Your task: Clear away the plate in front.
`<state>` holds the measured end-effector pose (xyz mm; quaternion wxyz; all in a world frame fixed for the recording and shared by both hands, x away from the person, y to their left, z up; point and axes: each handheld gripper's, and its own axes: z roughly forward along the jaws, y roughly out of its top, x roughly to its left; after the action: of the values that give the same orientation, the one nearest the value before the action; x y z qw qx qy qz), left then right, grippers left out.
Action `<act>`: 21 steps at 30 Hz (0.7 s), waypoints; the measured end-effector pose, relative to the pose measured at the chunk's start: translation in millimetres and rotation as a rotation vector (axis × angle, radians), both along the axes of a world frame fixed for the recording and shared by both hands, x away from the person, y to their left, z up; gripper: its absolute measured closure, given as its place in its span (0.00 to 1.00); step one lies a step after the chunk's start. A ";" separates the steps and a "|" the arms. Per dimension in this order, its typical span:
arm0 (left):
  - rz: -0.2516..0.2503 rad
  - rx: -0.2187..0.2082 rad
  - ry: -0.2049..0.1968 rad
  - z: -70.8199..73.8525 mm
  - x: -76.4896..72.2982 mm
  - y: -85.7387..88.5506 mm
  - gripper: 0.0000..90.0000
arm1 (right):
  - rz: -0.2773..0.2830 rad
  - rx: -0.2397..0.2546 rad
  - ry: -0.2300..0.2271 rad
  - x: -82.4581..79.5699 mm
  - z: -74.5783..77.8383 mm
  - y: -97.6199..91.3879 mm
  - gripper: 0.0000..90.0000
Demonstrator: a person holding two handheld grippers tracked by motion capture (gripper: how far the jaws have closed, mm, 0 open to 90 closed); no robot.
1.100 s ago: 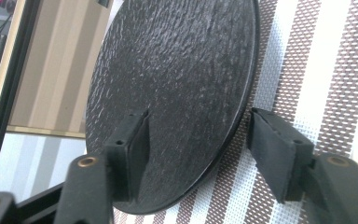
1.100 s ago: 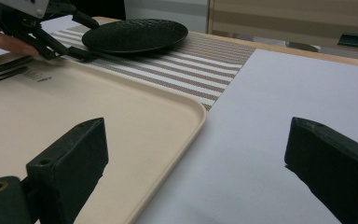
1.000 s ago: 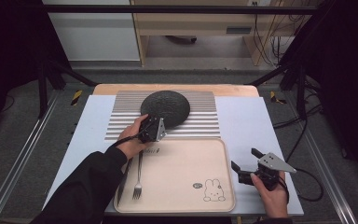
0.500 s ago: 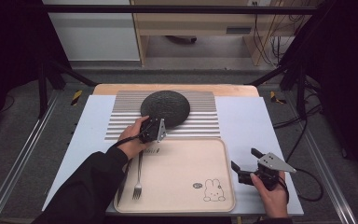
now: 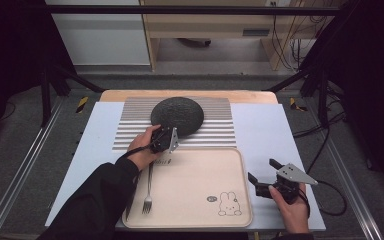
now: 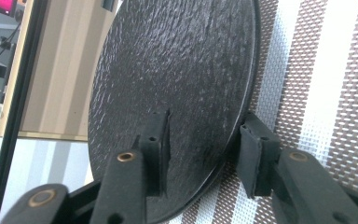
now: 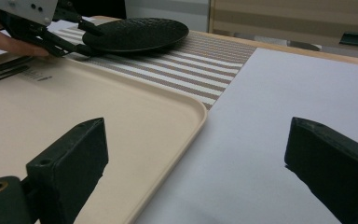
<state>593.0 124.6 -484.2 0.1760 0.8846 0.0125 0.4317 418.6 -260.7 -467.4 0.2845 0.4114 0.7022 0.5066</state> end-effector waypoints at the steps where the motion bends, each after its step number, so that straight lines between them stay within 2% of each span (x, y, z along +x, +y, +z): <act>1: -0.004 0.005 -0.002 -0.4 -0.1 -0.2 0.67 | 0.001 -0.001 0.000 0.1 0.0 0.1 0.07; 4: -0.013 0.021 0.001 -1.6 -1.2 -1.4 0.72 | 0.001 -0.002 0.000 -0.1 0.0 0.2 0.07; 6: -0.017 0.036 0.007 -2.6 -2.4 -2.7 0.80 | 0.002 -0.002 0.000 -0.1 0.0 0.1 0.07; 10: -0.020 0.055 -0.007 -3.2 -3.4 -3.8 0.82 | 0.004 -0.004 -0.001 0.2 -0.2 0.2 0.08; 16: -0.036 0.118 -0.059 -5.1 -7.6 -6.9 0.86 | 0.000 -0.001 0.001 0.1 -0.2 -0.2 0.07; 21: -0.051 0.140 -0.109 -6.2 -11.5 -10.7 0.90 | -0.002 0.000 -0.001 0.2 -0.2 -0.7 0.07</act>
<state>581.5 113.9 -490.4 0.1251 0.8699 -0.0496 0.4746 418.8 -261.4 -467.6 0.2854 0.4117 0.7017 0.5066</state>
